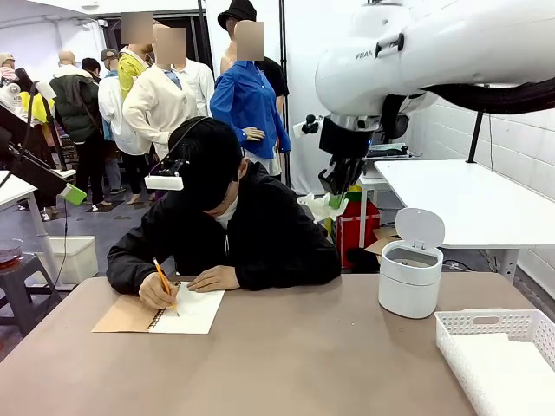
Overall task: Sort the paper based on its condition.
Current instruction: If a person hands you a paper, place it in the Organizing basket , and if it's crumpled, put it in the Trash can.
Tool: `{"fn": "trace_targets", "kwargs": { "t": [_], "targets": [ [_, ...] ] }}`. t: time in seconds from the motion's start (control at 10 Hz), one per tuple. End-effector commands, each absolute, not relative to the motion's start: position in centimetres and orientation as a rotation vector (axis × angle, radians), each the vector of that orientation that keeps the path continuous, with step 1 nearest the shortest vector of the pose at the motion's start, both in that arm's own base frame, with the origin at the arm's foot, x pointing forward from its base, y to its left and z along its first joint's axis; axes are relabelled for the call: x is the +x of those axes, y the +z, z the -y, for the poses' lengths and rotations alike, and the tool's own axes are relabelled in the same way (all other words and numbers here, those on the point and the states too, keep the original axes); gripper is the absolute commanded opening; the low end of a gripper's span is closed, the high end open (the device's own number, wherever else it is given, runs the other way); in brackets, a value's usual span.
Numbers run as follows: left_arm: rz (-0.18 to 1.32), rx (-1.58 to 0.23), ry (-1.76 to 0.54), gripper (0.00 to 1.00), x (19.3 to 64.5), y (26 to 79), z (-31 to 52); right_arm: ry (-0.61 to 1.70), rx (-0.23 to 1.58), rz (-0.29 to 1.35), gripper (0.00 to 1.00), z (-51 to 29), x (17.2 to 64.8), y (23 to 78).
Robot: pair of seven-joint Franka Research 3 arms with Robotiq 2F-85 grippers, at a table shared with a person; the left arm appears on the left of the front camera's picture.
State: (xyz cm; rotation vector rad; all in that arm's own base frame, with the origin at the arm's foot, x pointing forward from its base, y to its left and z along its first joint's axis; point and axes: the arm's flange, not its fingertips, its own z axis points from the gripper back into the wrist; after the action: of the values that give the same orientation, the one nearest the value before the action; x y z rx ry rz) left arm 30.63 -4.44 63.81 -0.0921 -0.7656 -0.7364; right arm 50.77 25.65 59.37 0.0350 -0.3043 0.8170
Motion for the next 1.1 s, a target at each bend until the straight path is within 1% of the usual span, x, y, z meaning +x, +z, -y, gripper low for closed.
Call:
{"fn": "trace_targets", "kwargs": {
  "t": [0.0,0.3,0.6,0.9,1.0],
  "targets": [
    [0.764,-0.093,-0.735,1.0,30.6,63.8,4.4,0.763,-0.023,0.333,0.0,-24.7,50.8,60.4],
    [0.764,-0.093,-0.735,1.0,30.6,63.8,4.4,0.689,-0.164,0.421,0.0,-21.6,51.2,61.2],
    [0.764,-0.093,-0.735,1.0,30.6,63.8,4.4,0.617,-0.228,0.371,0.0,-18.8,51.9,59.1],
    [0.764,-0.093,-0.735,1.0,30.6,63.8,4.4,0.562,-0.248,0.309,0.0,-16.4,52.1,55.6],
    [0.764,-0.093,-0.735,1.0,30.6,63.8,4.4,0.547,-0.292,0.295,0.0,-15.7,52.0,54.7]
  ]
}}
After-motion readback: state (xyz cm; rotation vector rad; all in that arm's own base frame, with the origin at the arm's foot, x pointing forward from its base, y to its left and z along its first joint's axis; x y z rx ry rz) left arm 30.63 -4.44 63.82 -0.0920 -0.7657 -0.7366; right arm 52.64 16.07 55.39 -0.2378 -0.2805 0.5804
